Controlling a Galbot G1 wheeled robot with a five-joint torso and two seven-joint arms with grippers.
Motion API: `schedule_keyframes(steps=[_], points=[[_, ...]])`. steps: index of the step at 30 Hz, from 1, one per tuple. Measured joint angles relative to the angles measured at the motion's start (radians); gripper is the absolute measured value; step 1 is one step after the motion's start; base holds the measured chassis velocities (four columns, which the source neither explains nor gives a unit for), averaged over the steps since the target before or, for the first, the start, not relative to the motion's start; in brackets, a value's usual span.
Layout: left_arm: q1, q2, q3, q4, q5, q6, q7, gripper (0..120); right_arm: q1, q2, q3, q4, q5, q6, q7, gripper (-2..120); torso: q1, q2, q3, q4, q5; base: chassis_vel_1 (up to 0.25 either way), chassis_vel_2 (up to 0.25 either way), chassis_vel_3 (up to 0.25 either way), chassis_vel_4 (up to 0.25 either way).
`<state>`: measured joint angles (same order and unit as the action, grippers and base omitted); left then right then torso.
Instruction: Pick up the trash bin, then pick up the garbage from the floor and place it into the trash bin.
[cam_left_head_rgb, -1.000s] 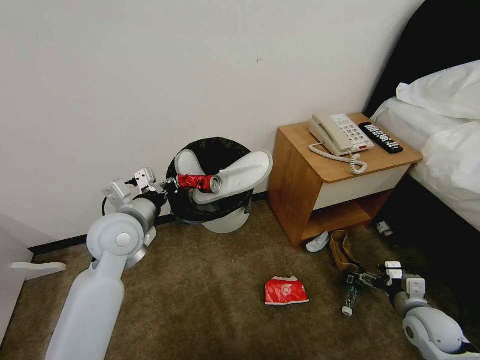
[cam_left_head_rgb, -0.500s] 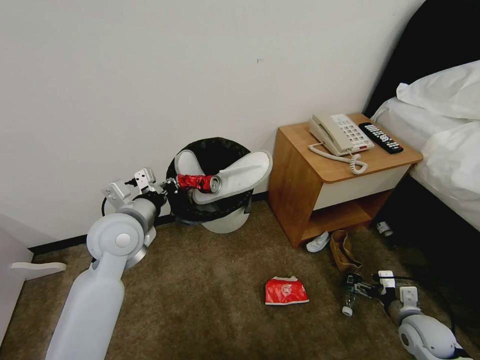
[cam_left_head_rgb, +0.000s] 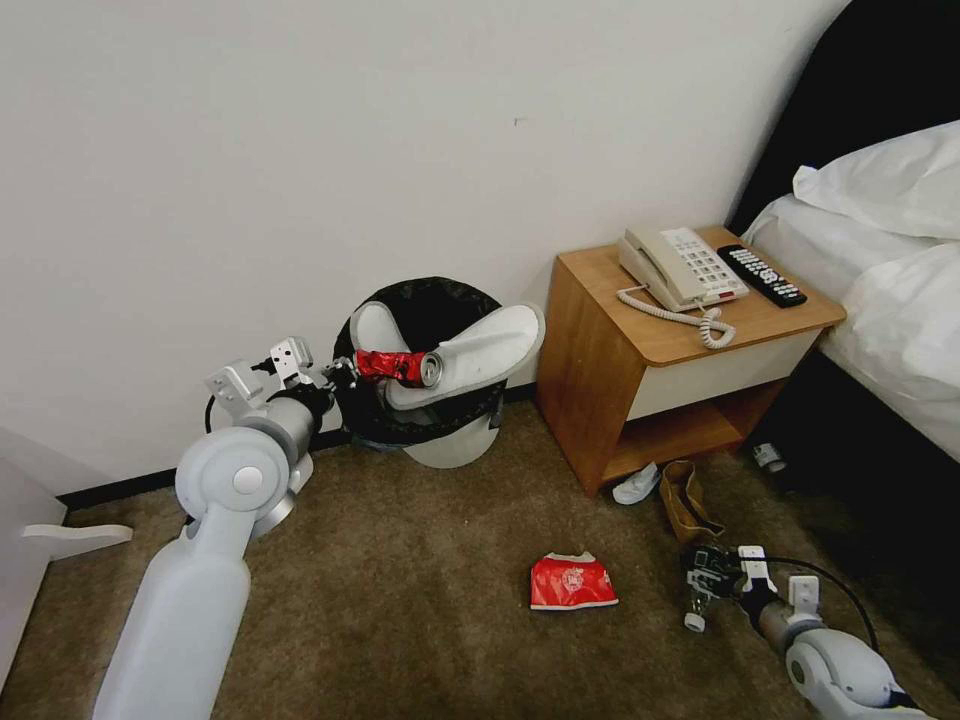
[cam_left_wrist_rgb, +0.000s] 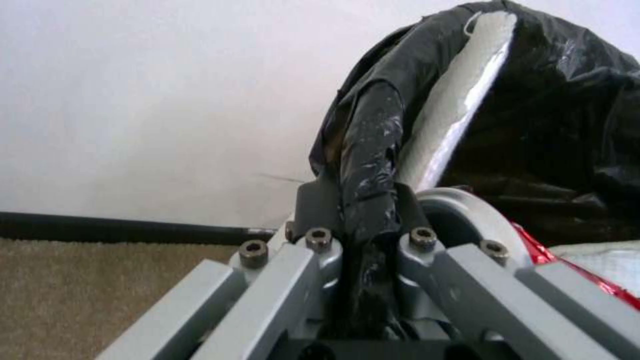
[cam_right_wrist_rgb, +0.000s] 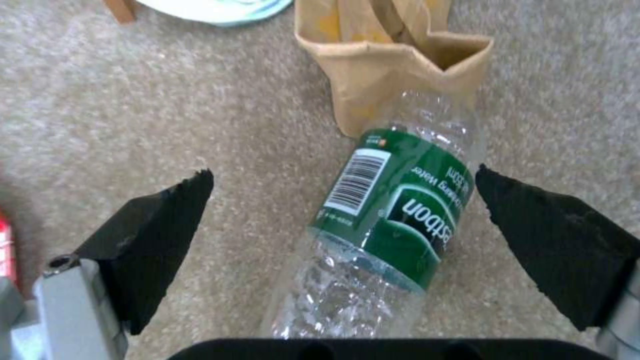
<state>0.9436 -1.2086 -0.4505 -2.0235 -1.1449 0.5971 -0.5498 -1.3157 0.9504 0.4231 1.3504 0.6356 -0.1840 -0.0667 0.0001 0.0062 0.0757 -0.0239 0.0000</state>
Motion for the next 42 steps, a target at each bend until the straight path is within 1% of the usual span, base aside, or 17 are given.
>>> schedule_keyframes(steps=[11, 18, 20, 21, 23, 24, 25, 26, 27, 28, 30, 31, 34, 35, 37, 41, 42], points=[[0.010, 0.008, -0.011, -0.002, 0.000, -0.001, 0.006, 4, 0.087, 0.040, -0.027, -0.130, -0.027, 0.035, 0.001, 100, 0.000, 0.000, 0.000, 0.0001, 0.0000, 0.000, 0.000, 0.000, 0.000], [0.009, 0.006, -0.006, 0.000, 0.004, -0.001, 0.008, 4, 0.107, 0.047, -0.027, -0.169, -0.043, 0.050, 0.005, 100, 0.000, 0.000, 0.000, 0.0000, 0.0000, 0.000, 0.000, 0.000, 0.000], [0.009, 0.003, -0.003, 0.002, 0.006, -0.001, 0.008, 4, 0.110, 0.048, -0.026, -0.177, -0.051, 0.050, 0.012, 92, 0.000, 0.000, 0.000, 0.0000, 0.0000, 0.000, 0.000, 0.000, 0.000], [0.009, 0.003, -0.003, 0.002, 0.006, -0.001, 0.008, 4, 0.110, 0.048, -0.026, -0.177, -0.051, 0.050, 0.012, 92, 0.000, 0.000, 0.000, 0.0000, 0.0000, 0.000, 0.000, 0.000, 0.000], [0.007, 0.001, -0.002, 0.003, 0.007, -0.002, 0.008, 4, 0.110, 0.048, -0.026, -0.185, -0.054, 0.050, 0.014, 79, 0.000, 0.000, 0.000, 0.0000, 0.0000, 0.000, 0.000, 0.000, 0.000], [0.007, 0.001, -0.002, 0.003, 0.007, -0.002, 0.008, 4, 0.110, 0.048, -0.026, -0.185, -0.054, 0.050, 0.014, 79, 0.000, 0.000, 0.000, 0.0000, 0.0000, 0.000, 0.000, 0.000, 0.000], [0.007, 0.001, -0.002, 0.003, 0.007, -0.002, 0.008, 4, 0.111, 0.048, -0.026, -0.189, -0.055, 0.050, 0.014, 73, 0.000, 0.000, 0.000, 0.0000, 0.0000, 0.000, 0.000, 0.000, 0.000], [0.007, 0.001, -0.002, 0.004, 0.008, -0.002, 0.008, 4, 0.111, 0.048, -0.026, -0.191, -0.055, 0.050, 0.013, 72, 0.000, 0.000, 0.000, 0.0000, 0.0000, 0.000, 0.000, 0.000, 0.000], [0.008, 0.001, -0.002, 0.004, 0.009, -0.002, 0.009, 4, 0.113, 0.048, -0.026, -0.196, -0.057, 0.050, 0.013, 65, 0.000, 0.000, 0.000, -0.0001, 0.0000, 0.000, 0.000, 0.000, 0.000], [0.008, 0.001, -0.002, 0.004, 0.009, -0.002, 0.009, 4, 0.113, 0.048, -0.026, -0.196, -0.057, 0.050, 0.013, 65, 0.000, 0.000, 0.000, -0.0001, 0.0000, 0.000, 0.000, 0.000, 0.000], [0.008, 0.001, -0.003, 0.005, 0.009, -0.002, 0.010, 4, 0.115, 0.049, -0.025, -0.197, -0.058, 0.050, 0.012, 57, 0.000, 0.000, 0.000, 0.0000, 0.0000, 0.000, 0.000, 0.000, 0.000], [0.008, 0.001, -0.003, 0.005, 0.009, -0.002, 0.010, 4, 0.115, 0.049, -0.025, -0.197, -0.058, 0.050, 0.012, 57, 0.000, 0.000, 0.000, 0.0000, 0.0000, 0.000, 0.000, 0.000, 0.000], [0.008, -0.002, -0.004, 0.006, 0.011, -0.002, 0.010, 4, 0.117, 0.049, -0.025, -0.197, -0.058, 0.052, 0.009, 40, 0.000, 0.000, 0.000, 0.0000, -0.0001, 0.000, 0.000, 0.000, 0.000], [0.008, -0.002, -0.004, 0.006, 0.011, -0.002, 0.010, 4, 0.117, 0.049, -0.025, -0.197, -0.058, 0.052, 0.009, 40, 0.000, 0.000, 0.000, 0.0000, -0.0001, 0.000, 0.000, 0.000, 0.000], [0.008, -0.004, -0.004, 0.007, 0.012, -0.002, 0.011, 4, 0.118, 0.049, -0.023, -0.197, -0.061, 0.056, 0.006, 31, 0.000, 0.000, 0.000, 0.0000, 0.0000, 0.000, 0.000, 0.000, 0.000], [0.008, -0.005, -0.004, 0.009, 0.013, -0.003, 0.011, 4, 0.117, 0.046, -0.019, -0.193, -0.064, 0.059, 0.004, 26, 0.000, 0.000, 0.000, 0.0000, 0.0002, 0.000, 0.000, 0.000, 0.000], [0.008, -0.005, -0.004, 0.009, 0.013, -0.003, 0.011, 4, 0.113, 0.042, -0.014, -0.187, -0.069, 0.061, 0.001, 22, 0.000, 0.000, 0.000, 0.0000, 0.0003, 0.000, 0.000, 0.000, 0.000]])
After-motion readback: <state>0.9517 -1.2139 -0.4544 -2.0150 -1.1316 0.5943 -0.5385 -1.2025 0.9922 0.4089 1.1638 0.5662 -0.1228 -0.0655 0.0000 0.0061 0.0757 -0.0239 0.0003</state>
